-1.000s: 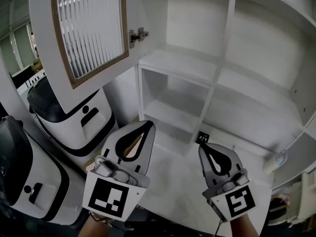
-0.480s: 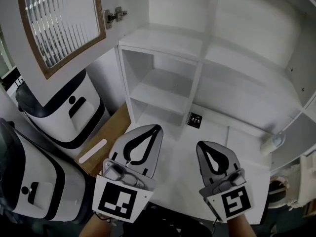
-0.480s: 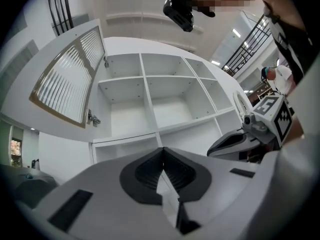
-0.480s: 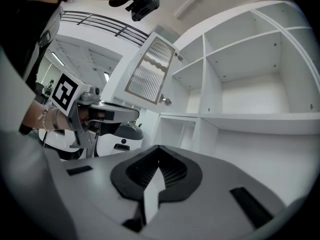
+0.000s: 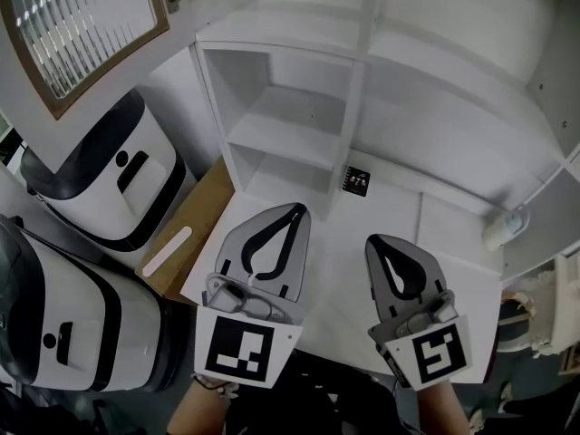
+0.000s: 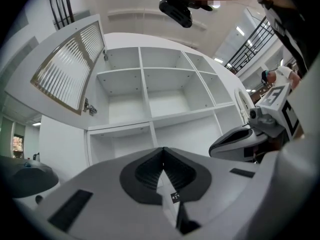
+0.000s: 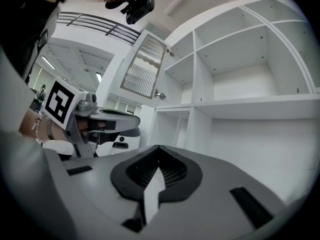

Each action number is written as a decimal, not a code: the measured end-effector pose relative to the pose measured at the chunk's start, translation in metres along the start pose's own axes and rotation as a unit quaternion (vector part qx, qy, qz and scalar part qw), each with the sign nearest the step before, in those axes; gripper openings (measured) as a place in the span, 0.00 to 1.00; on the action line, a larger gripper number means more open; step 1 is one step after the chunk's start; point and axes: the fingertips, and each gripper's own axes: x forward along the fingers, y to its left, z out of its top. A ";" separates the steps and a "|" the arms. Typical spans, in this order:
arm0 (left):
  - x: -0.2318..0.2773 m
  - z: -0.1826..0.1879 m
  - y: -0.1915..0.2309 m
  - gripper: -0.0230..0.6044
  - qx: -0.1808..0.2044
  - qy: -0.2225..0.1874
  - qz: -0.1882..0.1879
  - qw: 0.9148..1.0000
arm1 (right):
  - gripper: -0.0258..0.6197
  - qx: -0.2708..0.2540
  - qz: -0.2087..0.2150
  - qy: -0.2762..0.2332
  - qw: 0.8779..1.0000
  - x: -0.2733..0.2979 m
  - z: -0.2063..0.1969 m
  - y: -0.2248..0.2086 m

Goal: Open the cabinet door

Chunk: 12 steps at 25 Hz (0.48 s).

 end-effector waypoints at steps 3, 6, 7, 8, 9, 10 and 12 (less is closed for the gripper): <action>-0.001 -0.010 -0.002 0.04 -0.012 0.007 -0.002 1.000 | 0.04 0.007 -0.003 0.007 1.000 -0.001 -0.007 -0.002; -0.003 -0.020 -0.001 0.04 -0.033 0.016 0.002 0.999 | 0.04 0.011 -0.007 0.017 1.000 -0.001 -0.014 -0.002; -0.004 -0.023 -0.001 0.04 -0.037 0.019 0.003 0.999 | 0.04 0.011 -0.007 0.018 1.000 0.000 -0.015 -0.002; -0.004 -0.025 -0.001 0.04 -0.040 0.021 0.004 0.999 | 0.04 0.012 -0.007 0.020 1.000 0.000 -0.017 -0.001; -0.005 -0.027 -0.001 0.04 -0.041 0.022 0.005 0.999 | 0.04 0.013 -0.006 0.023 1.000 0.000 -0.018 0.000; -0.005 -0.028 -0.001 0.04 -0.041 0.023 0.005 0.999 | 0.04 0.014 -0.004 0.020 1.000 0.000 -0.018 0.001; -0.005 -0.031 -0.001 0.04 -0.042 0.024 0.005 0.999 | 0.04 0.013 0.000 0.012 1.000 0.003 -0.016 0.002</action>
